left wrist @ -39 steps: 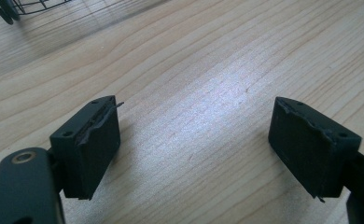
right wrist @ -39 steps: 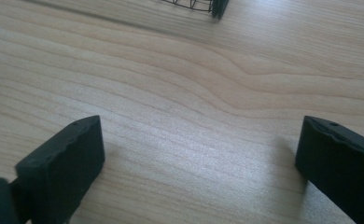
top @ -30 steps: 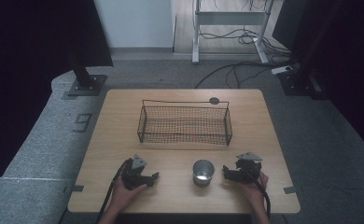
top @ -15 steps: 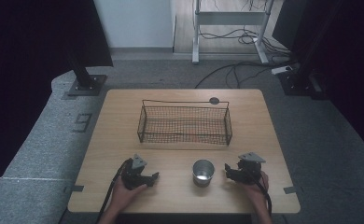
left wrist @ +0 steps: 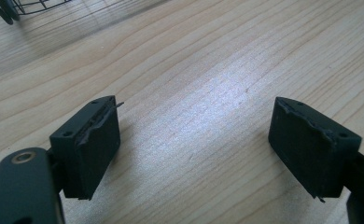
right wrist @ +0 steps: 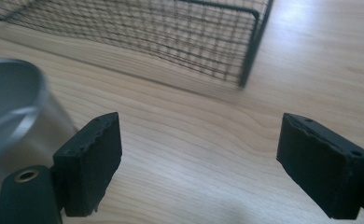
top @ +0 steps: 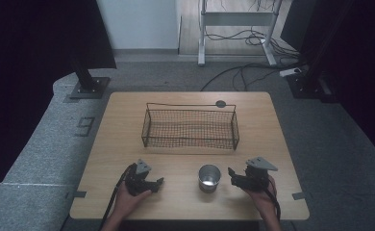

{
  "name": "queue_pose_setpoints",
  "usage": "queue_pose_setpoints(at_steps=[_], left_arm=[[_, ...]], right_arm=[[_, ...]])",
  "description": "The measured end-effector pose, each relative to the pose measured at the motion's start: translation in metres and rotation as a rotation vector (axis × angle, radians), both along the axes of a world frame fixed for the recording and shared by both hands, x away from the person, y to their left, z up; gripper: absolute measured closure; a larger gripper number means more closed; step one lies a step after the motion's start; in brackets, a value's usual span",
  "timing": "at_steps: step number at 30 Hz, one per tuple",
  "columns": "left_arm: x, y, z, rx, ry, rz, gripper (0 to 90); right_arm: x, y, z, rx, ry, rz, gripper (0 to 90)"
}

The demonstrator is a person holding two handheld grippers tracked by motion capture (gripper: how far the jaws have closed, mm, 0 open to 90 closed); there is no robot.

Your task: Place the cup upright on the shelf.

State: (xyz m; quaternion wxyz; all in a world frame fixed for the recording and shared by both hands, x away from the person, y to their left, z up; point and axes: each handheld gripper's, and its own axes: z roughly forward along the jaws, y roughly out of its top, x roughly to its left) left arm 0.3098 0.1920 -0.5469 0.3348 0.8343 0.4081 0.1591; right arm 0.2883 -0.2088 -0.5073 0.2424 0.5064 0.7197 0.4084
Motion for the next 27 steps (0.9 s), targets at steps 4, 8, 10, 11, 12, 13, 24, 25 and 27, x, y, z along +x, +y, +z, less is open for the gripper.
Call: queue_pose_setpoints(at_steps=[4, 8, 10, 11, 12, 13, 24, 25, 27], left_arm=[[0.000, 0.000, 0.000, 0.001, 0.000, 0.001, 16.6], [0.000, 0.000, 0.000, 0.001, 0.001, 0.000, 16.6], [0.000, 0.000, 0.000, 0.000, 0.000, 0.000, 16.6], [0.000, 0.000, 0.000, 0.000, 0.000, 0.000, 16.6], [0.000, 0.000, 0.000, 0.000, 0.000, 0.000, 16.6], [0.000, 0.000, 0.000, 0.001, 0.000, 0.000, 16.6], [0.000, 0.000, 0.000, -0.001, 0.000, 0.002, 16.6], [0.000, 0.000, 0.000, -0.001, -0.001, 0.002, 16.6], [0.000, 0.000, 0.000, -0.001, -0.001, 0.002, 16.6]], right_arm=[[-0.004, 0.004, 0.007, 0.023, -0.018, 0.022, 13.8], [-0.008, 0.008, 0.013, 0.039, -0.034, 0.038, 13.8], [-0.010, 0.010, 0.017, 0.048, -0.043, 0.050, 13.8], [-0.011, 0.011, 0.018, 0.050, -0.047, 0.055, 13.8], [-0.012, 0.012, 0.020, 0.057, -0.053, 0.062, 13.8], [-0.012, 0.012, 0.020, 0.057, -0.053, 0.062, 13.8], [-0.020, 0.033, 0.028, 0.065, -0.064, 0.139, 13.3], [-0.021, 0.034, 0.029, 0.068, -0.064, 0.145, 13.3], [-0.022, 0.038, 0.030, 0.074, -0.067, 0.154, 13.3]])
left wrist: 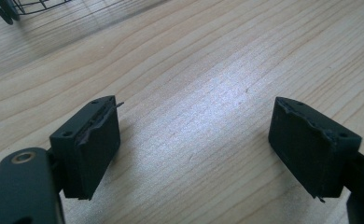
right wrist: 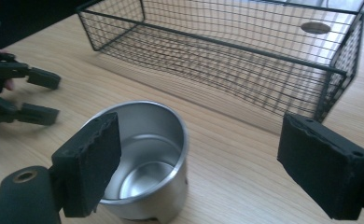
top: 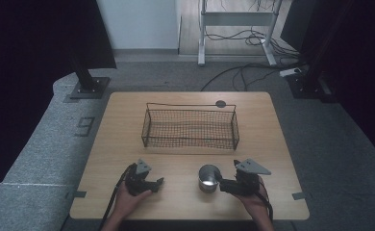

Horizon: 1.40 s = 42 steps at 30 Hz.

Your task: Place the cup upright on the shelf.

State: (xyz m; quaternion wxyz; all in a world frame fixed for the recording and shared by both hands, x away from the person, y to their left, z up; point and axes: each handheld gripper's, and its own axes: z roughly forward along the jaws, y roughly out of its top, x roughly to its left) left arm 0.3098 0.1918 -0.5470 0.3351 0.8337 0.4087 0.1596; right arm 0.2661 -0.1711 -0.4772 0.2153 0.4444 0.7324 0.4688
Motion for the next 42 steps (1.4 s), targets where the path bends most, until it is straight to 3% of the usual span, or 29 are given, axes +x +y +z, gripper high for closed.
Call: queue_pose_setpoints(at_steps=[14, 20, 34, 42], left_arm=[[0.000, 0.000, 0.000, 0.002, 0.001, -0.001, 16.6], [0.000, 0.000, 0.000, 0.000, 0.001, 0.000, 16.6], [0.000, 0.000, 0.000, 0.001, 0.000, -0.001, 16.6], [0.000, 0.000, 0.000, 0.002, 0.000, -0.001, 16.6]], right_arm=[[-0.001, 0.026, -0.007, -0.026, 0.025, 0.068, 12.8], [0.000, 0.032, -0.012, -0.012, 0.044, 0.074, 11.7], [0.002, 0.048, -0.026, -0.072, 0.063, 0.080, 4.6], [0.006, 0.053, -0.039, -0.104, 0.085, 0.080, 8.3]])
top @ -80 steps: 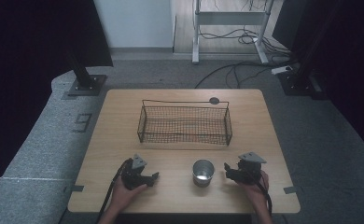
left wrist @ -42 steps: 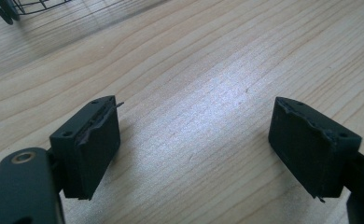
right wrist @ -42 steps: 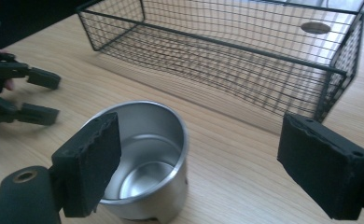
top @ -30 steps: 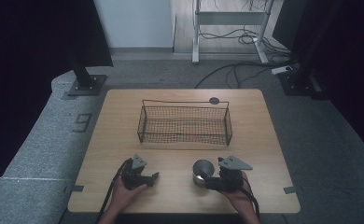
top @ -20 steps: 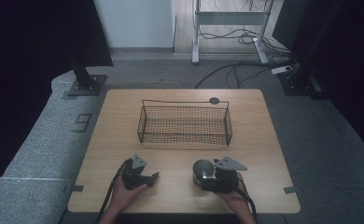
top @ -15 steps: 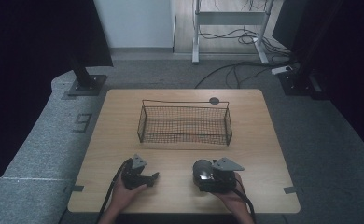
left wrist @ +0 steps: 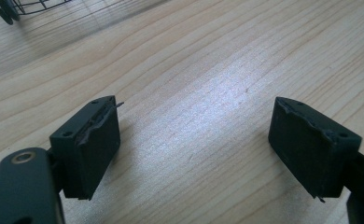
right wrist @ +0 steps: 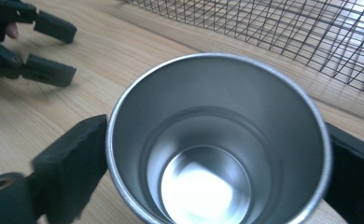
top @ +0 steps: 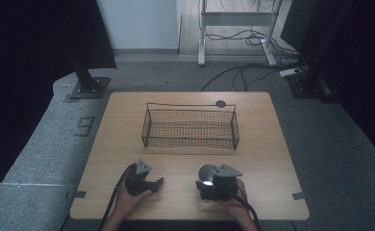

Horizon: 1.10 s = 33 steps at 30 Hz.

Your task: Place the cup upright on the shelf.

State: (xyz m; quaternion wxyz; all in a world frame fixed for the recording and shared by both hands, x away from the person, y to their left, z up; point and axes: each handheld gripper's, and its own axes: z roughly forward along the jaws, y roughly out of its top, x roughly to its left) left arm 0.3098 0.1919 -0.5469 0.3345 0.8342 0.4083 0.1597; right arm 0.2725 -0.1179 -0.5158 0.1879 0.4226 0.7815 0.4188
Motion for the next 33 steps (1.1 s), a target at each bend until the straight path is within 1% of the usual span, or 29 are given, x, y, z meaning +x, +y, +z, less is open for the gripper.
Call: queue_pose_setpoints(at_steps=[2, 3, 11, 13, 21, 22, 26, 29, 33], left_arm=[[0.000, 0.000, 0.000, 0.000, 0.000, 0.000, 16.6], [0.000, 0.000, 0.000, -0.001, 0.000, 0.000, 16.6], [0.000, 0.000, 0.000, 0.000, 0.001, 0.000, 16.6], [0.000, 0.000, 0.000, 0.000, 0.000, 0.000, 16.6], [0.000, 0.000, 0.000, 0.000, 0.000, 0.000, 16.6], [0.000, 0.000, 0.000, 0.000, 0.001, 0.000, 16.6], [0.000, 0.000, 0.000, 0.000, 0.001, 0.000, 16.6], [0.000, 0.000, 0.000, 0.000, 0.001, -0.001, 16.6], [0.000, 0.000, 0.000, 0.000, 0.000, 0.000, 16.6]], right_arm=[[0.000, 0.001, -0.001, -0.007, -0.004, -0.013, 13.0], [0.000, 0.001, -0.001, -0.008, -0.018, -0.031, 14.3], [0.001, 0.000, -0.002, -0.012, -0.018, -0.014, 15.5], [0.003, -0.001, -0.001, 0.007, -0.007, -0.019, 15.6], [0.003, -0.004, 0.002, 0.016, -0.025, -0.009, 15.9], [0.002, -0.005, 0.004, 0.022, -0.033, -0.012, 15.9], [0.002, -0.009, 0.009, 0.044, -0.038, -0.014, 16.1], [0.002, -0.012, 0.012, 0.048, -0.045, -0.007, 16.2], [0.005, -0.016, 0.015, 0.058, -0.042, 0.002, 16.6]])
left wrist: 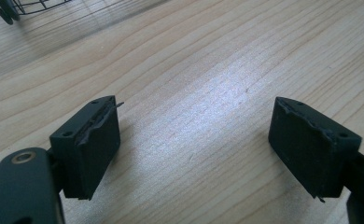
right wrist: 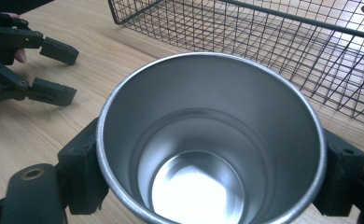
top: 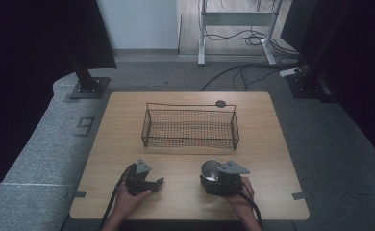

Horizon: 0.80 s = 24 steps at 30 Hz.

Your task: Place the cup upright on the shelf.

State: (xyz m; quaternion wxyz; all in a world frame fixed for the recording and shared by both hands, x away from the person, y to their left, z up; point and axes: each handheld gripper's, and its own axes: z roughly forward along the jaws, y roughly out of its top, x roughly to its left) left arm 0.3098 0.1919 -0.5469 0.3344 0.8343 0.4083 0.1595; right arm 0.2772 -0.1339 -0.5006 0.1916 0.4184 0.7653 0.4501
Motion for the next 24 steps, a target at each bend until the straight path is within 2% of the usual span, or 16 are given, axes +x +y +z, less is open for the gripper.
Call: queue_pose_setpoints(at_steps=[24], left_arm=[[0.000, 0.000, 0.000, -0.002, 0.000, 0.001, 16.6]], right_arm=[[0.009, -0.011, 0.032, 0.045, -0.055, 0.008, 18.4]])
